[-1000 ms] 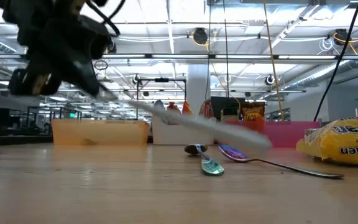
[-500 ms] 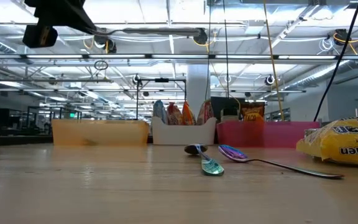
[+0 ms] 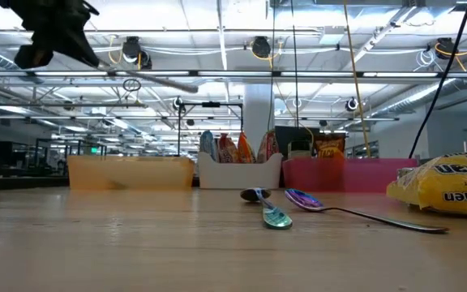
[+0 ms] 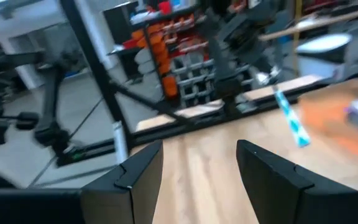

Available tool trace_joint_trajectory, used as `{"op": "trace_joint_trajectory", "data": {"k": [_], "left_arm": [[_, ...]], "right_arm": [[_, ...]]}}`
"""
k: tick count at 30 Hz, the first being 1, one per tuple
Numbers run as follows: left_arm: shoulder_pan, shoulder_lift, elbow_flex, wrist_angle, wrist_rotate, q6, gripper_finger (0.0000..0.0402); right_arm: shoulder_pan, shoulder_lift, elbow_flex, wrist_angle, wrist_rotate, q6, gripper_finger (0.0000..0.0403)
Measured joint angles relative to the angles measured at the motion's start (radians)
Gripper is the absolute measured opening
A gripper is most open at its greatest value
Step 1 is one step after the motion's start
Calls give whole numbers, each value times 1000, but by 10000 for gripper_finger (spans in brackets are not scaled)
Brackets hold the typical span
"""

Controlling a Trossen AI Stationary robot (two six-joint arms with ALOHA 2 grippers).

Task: Pick & Place Food Item
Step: Put the blue spoon into the orange bin

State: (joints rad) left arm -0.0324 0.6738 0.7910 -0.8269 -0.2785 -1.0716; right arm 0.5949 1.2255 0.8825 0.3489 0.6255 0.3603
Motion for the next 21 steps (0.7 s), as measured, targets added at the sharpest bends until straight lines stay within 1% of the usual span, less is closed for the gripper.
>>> {"op": "trace_joint_trajectory", "data": {"k": [2, 3, 7, 10, 13, 17, 19, 21], "left_arm": [[75, -21, 0, -17, 28, 46, 4], [116, -28, 0, -16, 42, 73, 6], [307, -41, 1, -7, 123, 185, 4], [463, -27, 1, -4, 234, 272, 6], [623, 11, 1, 24, 377, 374, 4], [813, 100, 2, 107, 535, 462, 7], [883, 150, 2, 140, 604, 478, 7], [939, 198, 2, 172, 647, 488, 4]], "right_arm": [[-49, 0, 0, 6, -12, -12, 196], [-78, 0, 0, 8, -36, -14, 196], [-208, 0, 0, 28, -181, -14, 196], [-302, 0, 0, 28, -264, -2, 196], [-378, 0, 0, 28, -318, 5, 196], [-450, 0, 0, 13, -371, 5, 196], [-474, 0, 0, 2, -381, 10, 196], [-493, 0, 0, -4, -398, 19, 196]]}}
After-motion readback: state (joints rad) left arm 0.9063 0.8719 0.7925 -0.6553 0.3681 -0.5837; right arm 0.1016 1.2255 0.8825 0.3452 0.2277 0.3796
